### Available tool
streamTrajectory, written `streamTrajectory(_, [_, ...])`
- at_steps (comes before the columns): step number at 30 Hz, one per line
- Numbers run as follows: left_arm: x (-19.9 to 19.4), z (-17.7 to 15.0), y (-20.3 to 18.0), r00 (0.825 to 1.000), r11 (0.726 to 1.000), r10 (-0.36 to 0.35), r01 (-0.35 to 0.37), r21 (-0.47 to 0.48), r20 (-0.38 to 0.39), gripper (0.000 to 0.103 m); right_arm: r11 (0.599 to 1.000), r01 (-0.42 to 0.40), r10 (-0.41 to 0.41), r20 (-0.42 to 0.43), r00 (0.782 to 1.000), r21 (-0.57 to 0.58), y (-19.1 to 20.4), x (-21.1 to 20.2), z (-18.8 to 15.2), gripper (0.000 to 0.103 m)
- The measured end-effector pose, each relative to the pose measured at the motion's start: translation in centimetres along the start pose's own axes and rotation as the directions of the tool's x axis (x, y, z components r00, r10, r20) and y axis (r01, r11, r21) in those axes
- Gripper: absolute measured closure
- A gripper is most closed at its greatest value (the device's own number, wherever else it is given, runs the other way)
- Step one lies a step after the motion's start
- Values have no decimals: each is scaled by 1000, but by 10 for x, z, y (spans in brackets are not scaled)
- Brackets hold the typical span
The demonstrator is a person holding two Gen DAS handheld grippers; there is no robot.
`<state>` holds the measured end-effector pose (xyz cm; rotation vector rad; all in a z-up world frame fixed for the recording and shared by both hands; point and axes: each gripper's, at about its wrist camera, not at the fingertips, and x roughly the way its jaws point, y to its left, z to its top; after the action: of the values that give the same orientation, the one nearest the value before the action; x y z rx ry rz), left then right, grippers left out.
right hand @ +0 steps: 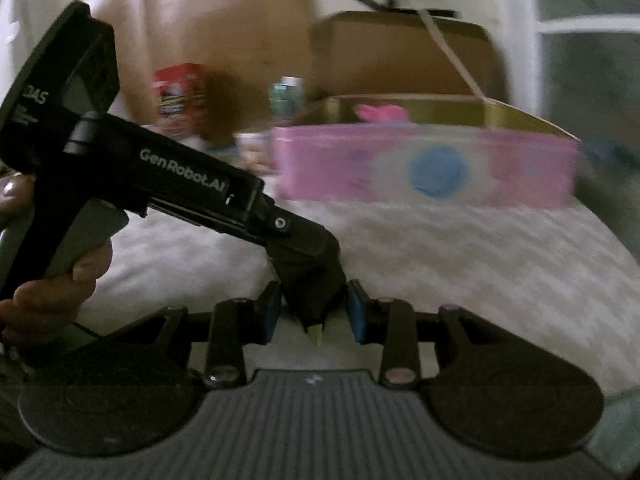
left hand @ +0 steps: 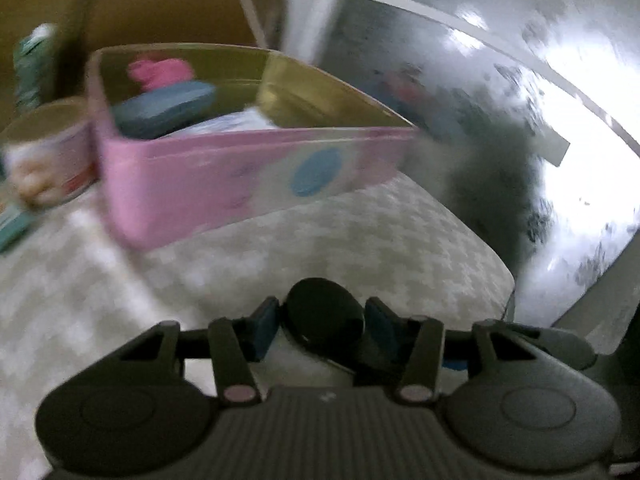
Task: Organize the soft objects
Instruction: 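Drop the black clip into the pink tin from the left gripper, then move the right gripper toward the teal pineapple-print box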
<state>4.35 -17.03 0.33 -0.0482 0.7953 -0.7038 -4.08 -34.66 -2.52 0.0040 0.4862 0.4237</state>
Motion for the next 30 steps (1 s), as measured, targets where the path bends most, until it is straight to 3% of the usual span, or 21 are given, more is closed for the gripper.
streamTrajectory(4, [12,11,-17,1000,1000,-17,17,24,0,56,997,49,-50,27,998,56,-24,-10,-4,65])
streamTrajectory(9, [-8,45,-26,990,998,-63,59,37,126,56,994,114,-112,177,978,2,-24,-25,6,65])
streamTrajectory(13, [-11,81,-33,979,997,-12,-3,74,206,53,986,161,-142,290,947,-44,-27,-21,34,65])
streamTrajectory(17, [9,115,-18,971,997,49,-62,52,234,52,990,141,-124,331,935,-28,-45,4,65,65])
streamTrajectory(19, [25,126,-10,972,994,92,-102,36,216,41,991,132,-122,321,939,-9,-58,18,75,65])
streamTrajectory(21, [36,128,-4,970,987,155,-161,16,187,41,990,137,-126,293,948,-17,-65,44,86,65])
streamTrajectory(24, [27,119,1,970,990,138,-143,8,201,40,987,160,-160,253,954,21,-67,59,88,64])
streamTrajectory(28, [-10,93,6,950,987,137,-154,39,280,35,988,124,-147,285,947,96,-67,36,73,63])
streamTrajectory(30, [-25,77,14,953,990,123,-137,31,277,35,986,103,-139,297,945,131,-65,24,64,63])
